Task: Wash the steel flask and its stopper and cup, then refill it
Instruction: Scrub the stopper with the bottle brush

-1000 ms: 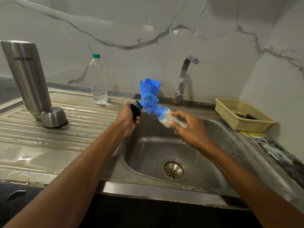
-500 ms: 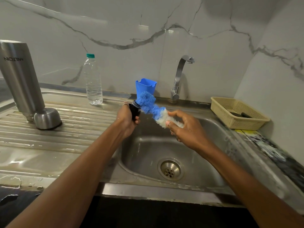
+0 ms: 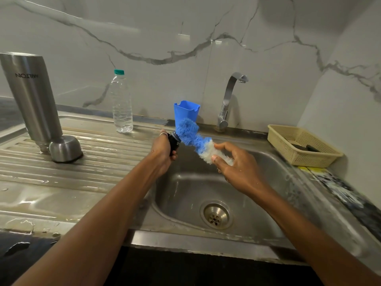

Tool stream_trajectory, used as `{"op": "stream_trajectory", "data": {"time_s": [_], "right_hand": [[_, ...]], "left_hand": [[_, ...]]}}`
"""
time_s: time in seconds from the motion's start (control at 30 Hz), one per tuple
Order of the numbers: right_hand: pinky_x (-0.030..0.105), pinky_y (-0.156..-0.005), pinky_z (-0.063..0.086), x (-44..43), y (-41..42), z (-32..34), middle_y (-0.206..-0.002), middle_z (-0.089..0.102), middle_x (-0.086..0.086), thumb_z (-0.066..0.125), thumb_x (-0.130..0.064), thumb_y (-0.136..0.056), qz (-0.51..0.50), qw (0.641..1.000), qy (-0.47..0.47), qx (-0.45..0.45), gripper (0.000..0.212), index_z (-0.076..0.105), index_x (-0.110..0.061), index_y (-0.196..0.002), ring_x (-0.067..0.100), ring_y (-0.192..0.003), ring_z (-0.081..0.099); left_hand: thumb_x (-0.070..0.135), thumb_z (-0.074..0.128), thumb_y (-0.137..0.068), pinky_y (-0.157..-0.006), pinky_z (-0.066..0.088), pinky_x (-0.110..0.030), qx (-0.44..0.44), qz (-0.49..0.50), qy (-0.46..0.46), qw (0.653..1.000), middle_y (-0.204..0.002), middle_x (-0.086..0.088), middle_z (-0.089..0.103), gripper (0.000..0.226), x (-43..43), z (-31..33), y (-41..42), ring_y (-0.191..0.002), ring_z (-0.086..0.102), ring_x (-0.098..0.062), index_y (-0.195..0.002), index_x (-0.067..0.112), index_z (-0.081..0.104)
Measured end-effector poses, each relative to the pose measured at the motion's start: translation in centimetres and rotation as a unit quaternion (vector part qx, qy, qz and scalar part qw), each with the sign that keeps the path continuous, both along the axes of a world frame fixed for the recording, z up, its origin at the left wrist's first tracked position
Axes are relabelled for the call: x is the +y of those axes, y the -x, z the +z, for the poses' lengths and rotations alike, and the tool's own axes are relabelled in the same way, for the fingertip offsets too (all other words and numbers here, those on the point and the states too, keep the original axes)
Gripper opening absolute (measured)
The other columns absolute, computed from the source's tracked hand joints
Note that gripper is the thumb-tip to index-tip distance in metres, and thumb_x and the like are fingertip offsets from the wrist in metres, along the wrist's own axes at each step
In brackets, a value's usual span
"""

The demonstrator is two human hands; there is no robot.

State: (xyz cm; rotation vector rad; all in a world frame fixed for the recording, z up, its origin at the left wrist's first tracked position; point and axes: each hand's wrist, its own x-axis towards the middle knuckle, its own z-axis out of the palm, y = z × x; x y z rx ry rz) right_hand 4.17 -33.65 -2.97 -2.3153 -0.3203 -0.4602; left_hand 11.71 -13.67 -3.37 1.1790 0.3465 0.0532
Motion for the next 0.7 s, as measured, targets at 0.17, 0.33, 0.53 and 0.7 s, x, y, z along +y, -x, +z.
{"op": "stream_trajectory", "data": {"time_s": [0.17, 0.33, 0.53, 0.7], "right_hand": [[0.022, -0.086, 0.047, 0.6, -0.6, 0.3, -0.125, 0.066, -0.009, 0.064, -0.030, -0.098, -0.016, 1.000, -0.005, -0.004, 0.030, 0.063, -0.030, -0.129, 0.002, -0.105, 0.059], [0.017, -0.073, 0.050, 0.5, 0.8, 0.2, -0.103, 0.062, -0.021, 0.063, -0.034, -0.098, -0.026, 0.998, 0.040, -0.041, 0.029, 0.061, -0.037, -0.127, 0.003, -0.086, 0.061], [0.039, -0.076, 0.056, 1.5, 0.8, 0.2, -0.105, 0.073, 0.001, 0.058, -0.035, -0.100, -0.043, 0.993, 0.088, -0.059, 0.034, 0.054, -0.035, -0.133, 0.022, -0.089, 0.069], [0.033, -0.073, 0.053, 1.0, 1.5, 0.3, -0.105, 0.074, 0.001, 0.060, -0.031, -0.100, -0.033, 0.993, 0.095, -0.068, 0.036, 0.054, -0.028, -0.136, 0.021, -0.089, 0.070]], "left_hand": [[0.038, 0.031, -0.111, -0.050, 0.033, -0.024, -0.006, -0.033, -0.016, 0.999, -0.076, -0.007, 0.053, 0.040, -0.9, 0.0, 0.4, -0.055, 0.038, -0.013, -0.087, 0.015, 0.053], [0.043, 0.025, -0.111, -0.054, 0.037, -0.028, -0.043, -0.007, -0.098, 0.994, -0.079, -0.006, 0.054, 0.043, -0.1, -0.2, -0.2, -0.060, 0.042, -0.014, -0.094, 0.016, 0.055], [0.023, 0.033, -0.110, -0.063, 0.048, -0.032, -0.100, -0.030, -0.086, 0.991, -0.094, -0.007, 0.059, 0.027, -0.2, -0.3, -0.2, -0.078, 0.053, -0.017, -0.096, 0.020, 0.056], [0.029, 0.056, -0.105, -0.079, 0.060, -0.030, -0.157, -0.020, -0.101, 0.982, -0.108, -0.006, 0.069, 0.019, 0.2, -1.0, -0.4, -0.097, 0.069, -0.019, -0.117, 0.015, 0.061]]}}
